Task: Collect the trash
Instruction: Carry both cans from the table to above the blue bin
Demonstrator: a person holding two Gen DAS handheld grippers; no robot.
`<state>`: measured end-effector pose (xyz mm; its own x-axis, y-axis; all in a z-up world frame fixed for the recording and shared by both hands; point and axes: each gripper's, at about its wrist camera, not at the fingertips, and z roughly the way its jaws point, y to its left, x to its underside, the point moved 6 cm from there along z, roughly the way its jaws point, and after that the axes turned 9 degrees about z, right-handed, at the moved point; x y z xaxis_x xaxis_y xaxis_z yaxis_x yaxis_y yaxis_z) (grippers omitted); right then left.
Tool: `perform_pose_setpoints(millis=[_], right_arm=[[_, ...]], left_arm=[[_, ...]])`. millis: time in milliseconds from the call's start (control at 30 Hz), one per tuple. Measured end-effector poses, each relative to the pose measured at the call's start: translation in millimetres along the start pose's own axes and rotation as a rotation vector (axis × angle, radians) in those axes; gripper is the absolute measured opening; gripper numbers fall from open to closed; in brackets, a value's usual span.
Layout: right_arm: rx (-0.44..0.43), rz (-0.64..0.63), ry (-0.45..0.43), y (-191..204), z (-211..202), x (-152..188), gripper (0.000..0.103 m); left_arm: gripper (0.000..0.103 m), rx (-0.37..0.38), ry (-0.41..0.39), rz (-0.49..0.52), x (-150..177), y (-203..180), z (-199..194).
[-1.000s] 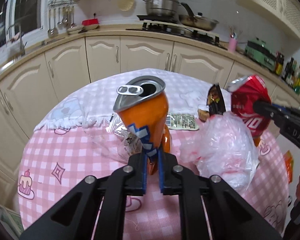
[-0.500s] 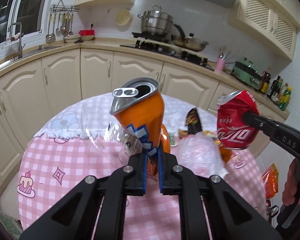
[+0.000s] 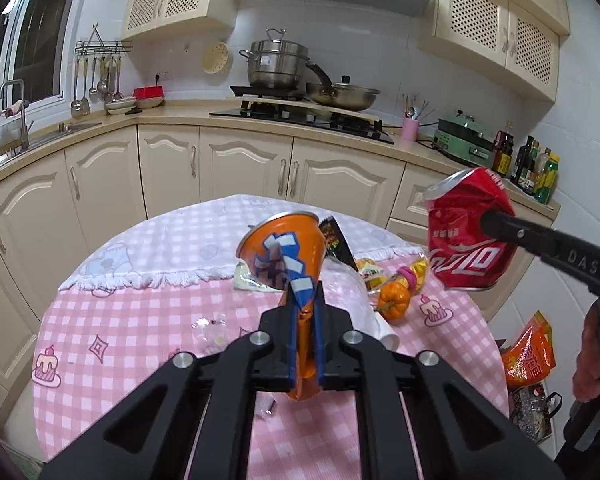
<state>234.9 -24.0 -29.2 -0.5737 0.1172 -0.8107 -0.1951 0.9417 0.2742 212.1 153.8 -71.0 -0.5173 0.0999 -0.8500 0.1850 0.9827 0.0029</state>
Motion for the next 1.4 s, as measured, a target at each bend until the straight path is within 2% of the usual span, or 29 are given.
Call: perform_pose_setpoints(millis=[200,333,467,600,933,1133,1400], right_arm=[[0.000,0.036,-0.011,-12,-19,5,0.009],[-0.001,0.057,-0.024,-22,-31,8,0.009],[0.012,0.094,-0.034,-40,-43,11,0.009],[0.049,0.136,-0.048,-67,-60,15,0.009],[0.171,0.251,-0.074,-151,-107,33,0.009],[0.248,0.339,-0.072,-210,-131,51,0.009],[0.326,0.454,-0.032,-286,-141,81,0.009]], left_arm=[[0.006,0.009,-0.023,0.021,2,-16,-17],[0.006,-0.035,-0.079,0.093,-10,-39,-35],[0.006,0.017,-0.124,0.160,-22,-78,-45],[0.006,0.071,-0.137,0.204,-28,-116,-45],[0.006,0.229,-0.113,0.319,-28,-226,-25],[0.006,0.322,-0.078,0.376,-17,-288,-10],[0.006,0.415,0.032,0.434,5,-365,30]])
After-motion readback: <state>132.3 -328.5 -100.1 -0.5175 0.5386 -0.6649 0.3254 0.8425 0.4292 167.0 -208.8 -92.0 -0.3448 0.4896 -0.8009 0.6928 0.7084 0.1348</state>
